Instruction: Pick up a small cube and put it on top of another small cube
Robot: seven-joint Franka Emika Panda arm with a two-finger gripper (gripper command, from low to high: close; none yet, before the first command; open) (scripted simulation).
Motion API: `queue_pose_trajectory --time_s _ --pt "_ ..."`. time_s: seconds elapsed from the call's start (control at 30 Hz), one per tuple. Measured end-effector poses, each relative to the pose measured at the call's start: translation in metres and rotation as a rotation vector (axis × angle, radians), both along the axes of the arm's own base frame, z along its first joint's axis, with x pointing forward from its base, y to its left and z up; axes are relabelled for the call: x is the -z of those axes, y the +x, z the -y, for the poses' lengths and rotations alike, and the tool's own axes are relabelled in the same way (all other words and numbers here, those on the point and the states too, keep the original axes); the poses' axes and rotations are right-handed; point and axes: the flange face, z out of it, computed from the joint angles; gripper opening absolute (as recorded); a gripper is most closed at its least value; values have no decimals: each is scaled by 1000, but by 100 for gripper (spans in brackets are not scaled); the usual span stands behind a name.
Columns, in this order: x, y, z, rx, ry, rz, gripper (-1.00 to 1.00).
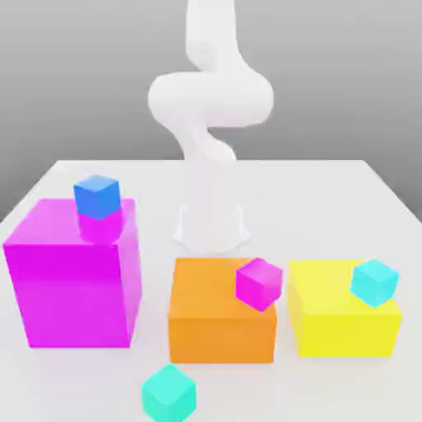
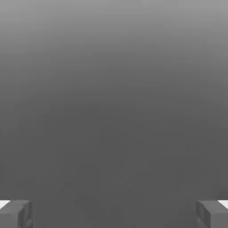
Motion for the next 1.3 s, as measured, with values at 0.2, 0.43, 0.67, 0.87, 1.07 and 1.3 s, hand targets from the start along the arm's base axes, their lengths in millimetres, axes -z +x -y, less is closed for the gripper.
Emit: queue_pose_trajectory --time_s 0.2,0.43,0.67,0.87,1.07,1.3 --pt "102 68 13 159 38 -167 0" --pt "232 110 35 332 100 -351 0" --pt "365 115 57 504 188 -529 0" --pt "469 96 58 624 274 -671 0" --pt "533 93 58 638 283 -686 -100" --pt "526 94 58 638 285 -684 -100"
